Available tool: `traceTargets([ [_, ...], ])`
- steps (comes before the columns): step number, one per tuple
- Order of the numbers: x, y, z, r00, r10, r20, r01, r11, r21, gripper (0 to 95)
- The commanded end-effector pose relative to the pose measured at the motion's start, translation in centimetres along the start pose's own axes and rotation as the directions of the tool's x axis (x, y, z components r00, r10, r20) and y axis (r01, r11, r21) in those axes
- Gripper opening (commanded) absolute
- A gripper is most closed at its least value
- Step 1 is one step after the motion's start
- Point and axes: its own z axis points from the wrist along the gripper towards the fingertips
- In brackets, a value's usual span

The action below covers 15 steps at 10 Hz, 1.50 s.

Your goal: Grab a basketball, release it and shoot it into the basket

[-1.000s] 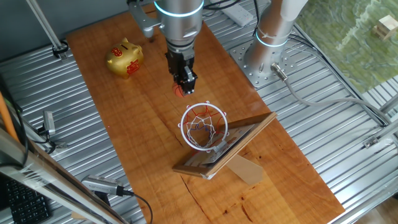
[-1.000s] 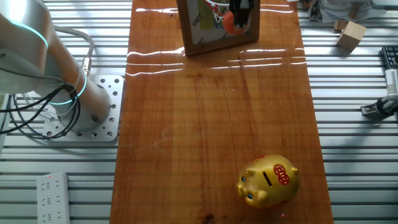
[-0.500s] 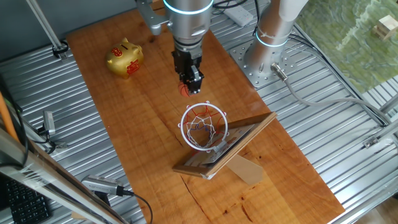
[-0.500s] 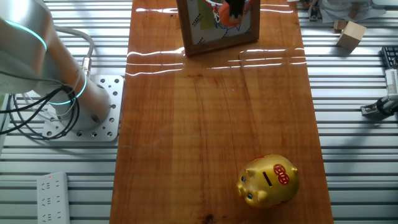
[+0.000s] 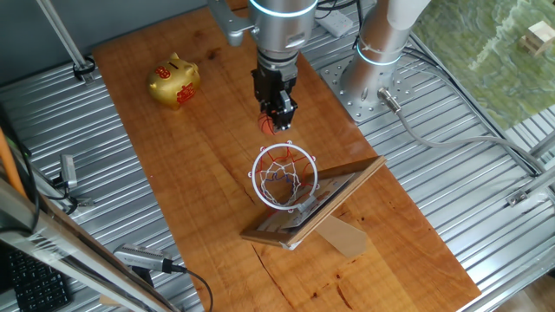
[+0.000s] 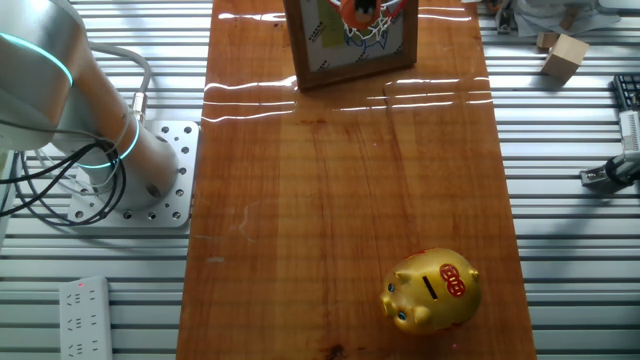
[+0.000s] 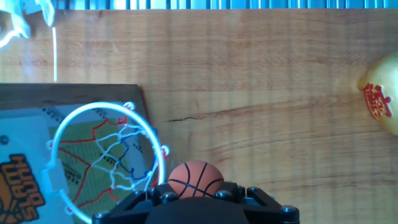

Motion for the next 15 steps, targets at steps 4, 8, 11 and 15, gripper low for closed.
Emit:
traceTargets([
  [4, -0.07, 0.03, 0.07, 1.000, 0.001, 0.008, -0.001, 1.000, -0.002, 0.0],
  [8, -0.10, 0.01, 0.09, 0.998, -0.056, 0.017, 0.056, 0.998, -0.015, 0.0],
  [11, -0.10, 0.01, 0.09, 0.989, -0.142, 0.031, 0.143, 0.990, -0.013, 0.0],
  [15, -0.10, 0.01, 0.09, 0.983, -0.178, 0.043, 0.179, 0.984, -0.018, 0.0],
])
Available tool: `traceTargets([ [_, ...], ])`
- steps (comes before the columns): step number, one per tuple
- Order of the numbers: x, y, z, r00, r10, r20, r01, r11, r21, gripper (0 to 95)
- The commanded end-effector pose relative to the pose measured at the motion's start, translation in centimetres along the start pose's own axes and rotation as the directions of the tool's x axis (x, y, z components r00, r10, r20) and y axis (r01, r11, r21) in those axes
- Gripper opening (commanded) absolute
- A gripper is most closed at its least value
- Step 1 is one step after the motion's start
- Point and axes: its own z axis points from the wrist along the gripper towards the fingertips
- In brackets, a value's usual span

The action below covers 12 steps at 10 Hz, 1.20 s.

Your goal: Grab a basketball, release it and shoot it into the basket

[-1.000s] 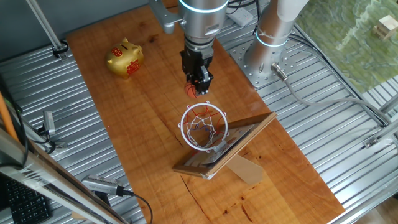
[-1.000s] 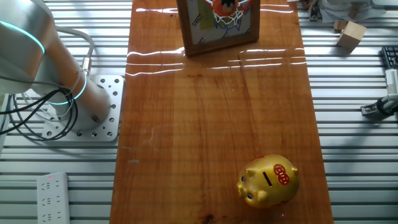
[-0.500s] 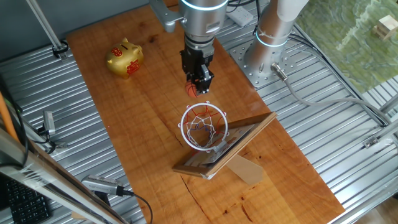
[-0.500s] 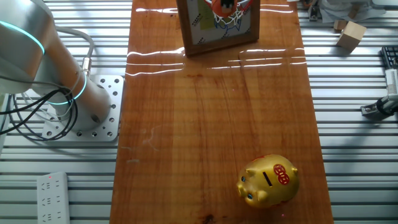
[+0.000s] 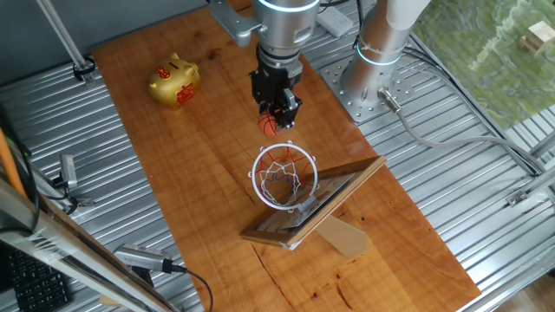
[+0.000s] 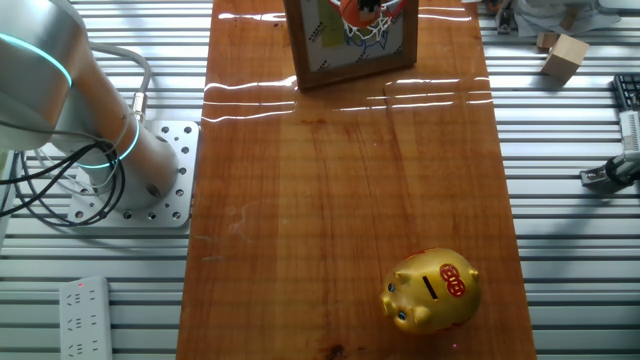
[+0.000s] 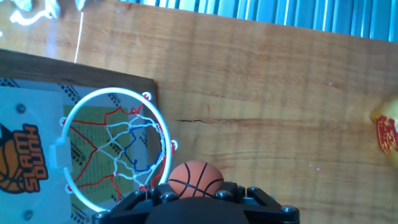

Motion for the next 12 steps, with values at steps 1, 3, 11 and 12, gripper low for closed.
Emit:
traceTargets([
  [1, 0.1, 0.0, 0.0, 1.000, -0.009, 0.009, 0.009, 1.000, -0.005, 0.0],
  [3, 0.1, 0.0, 0.0, 1.000, -0.014, 0.007, 0.014, 1.000, -0.005, 0.0],
  [11, -0.4, 2.5, -0.9, 1.000, 0.020, -0.009, -0.020, 1.000, 0.006, 0.0],
  [12, -0.6, 3.0, -0.9, 1.000, 0.024, -0.009, -0.024, 1.000, 0.008, 0.0],
])
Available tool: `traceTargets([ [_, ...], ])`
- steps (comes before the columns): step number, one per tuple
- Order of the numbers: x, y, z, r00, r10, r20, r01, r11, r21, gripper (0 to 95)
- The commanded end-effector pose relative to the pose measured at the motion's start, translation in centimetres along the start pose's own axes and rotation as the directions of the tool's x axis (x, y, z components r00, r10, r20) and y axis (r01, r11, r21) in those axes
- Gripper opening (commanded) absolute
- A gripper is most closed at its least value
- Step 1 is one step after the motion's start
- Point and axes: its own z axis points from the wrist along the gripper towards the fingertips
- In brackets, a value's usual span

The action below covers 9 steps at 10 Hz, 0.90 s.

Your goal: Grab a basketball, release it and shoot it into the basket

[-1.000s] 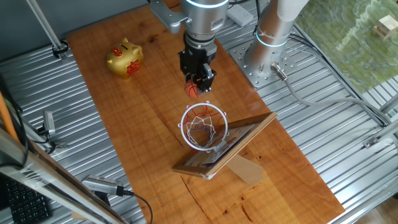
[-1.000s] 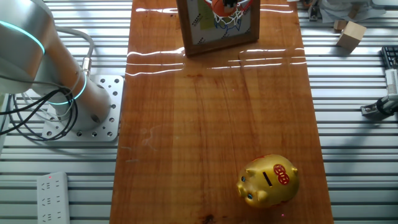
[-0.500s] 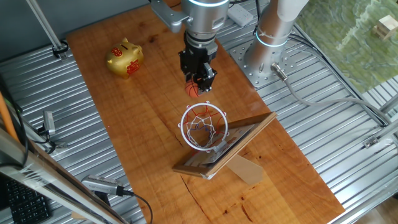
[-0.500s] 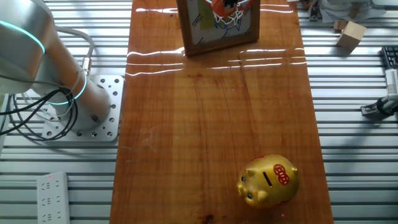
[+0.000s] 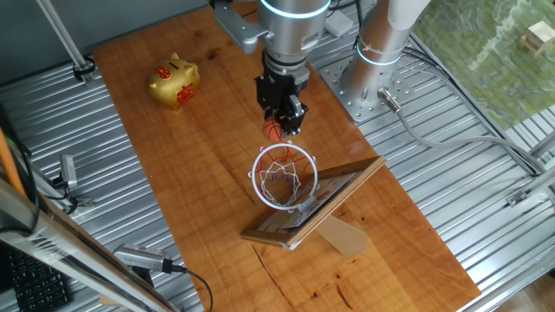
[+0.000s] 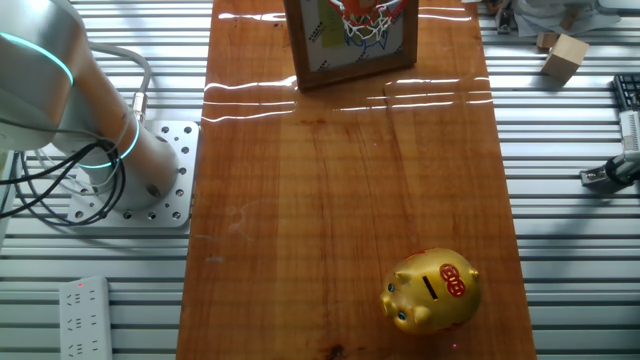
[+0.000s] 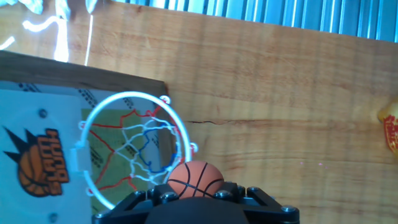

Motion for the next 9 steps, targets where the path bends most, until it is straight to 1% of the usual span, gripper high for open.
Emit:
traceTargets([
  [1, -0.2, 0.7, 0.1, 1.000, 0.011, 0.000, -0.011, 1.000, 0.003, 0.0],
  [3, -0.7, 1.9, 0.6, 1.000, 0.030, 0.003, -0.030, 1.000, 0.007, 0.0],
  [8, -1.2, 3.7, 1.1, 0.999, 0.054, 0.010, -0.054, 0.998, 0.011, 0.0],
  [9, -1.3, 4.1, 1.1, 0.998, 0.060, 0.010, -0.060, 0.998, 0.016, 0.0],
])
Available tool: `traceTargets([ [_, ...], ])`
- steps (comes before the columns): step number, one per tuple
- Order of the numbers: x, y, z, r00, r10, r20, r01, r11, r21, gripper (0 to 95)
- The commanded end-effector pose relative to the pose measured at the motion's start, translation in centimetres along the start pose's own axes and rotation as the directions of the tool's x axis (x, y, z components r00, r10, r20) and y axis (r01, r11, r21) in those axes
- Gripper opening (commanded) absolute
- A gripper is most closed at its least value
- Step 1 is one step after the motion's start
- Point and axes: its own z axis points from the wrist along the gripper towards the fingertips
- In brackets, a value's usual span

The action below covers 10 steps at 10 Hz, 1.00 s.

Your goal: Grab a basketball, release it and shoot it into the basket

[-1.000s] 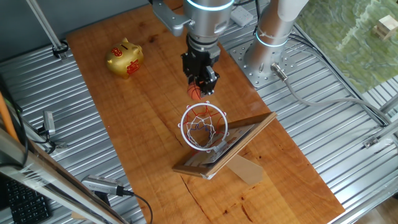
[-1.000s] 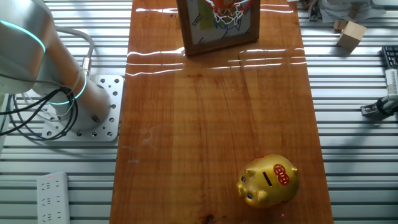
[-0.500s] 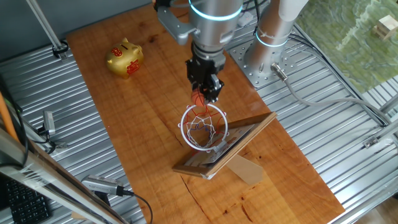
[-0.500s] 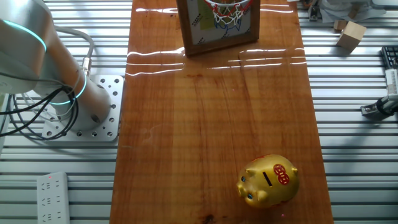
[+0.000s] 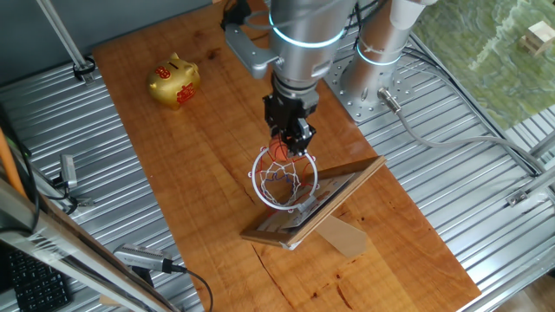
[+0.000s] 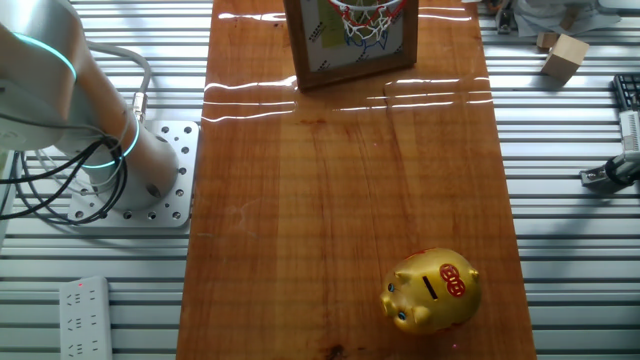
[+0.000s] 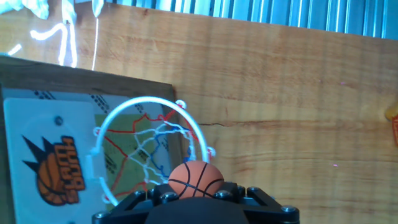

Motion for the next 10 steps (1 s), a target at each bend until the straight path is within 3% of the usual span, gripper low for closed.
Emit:
traceTargets([
  [1, -0.1, 0.6, 0.0, 1.000, 0.010, -0.001, -0.010, 1.000, 0.010, 0.0],
  [10, -0.9, 2.8, 1.8, 0.999, 0.046, -0.002, -0.046, 0.998, 0.030, 0.0],
])
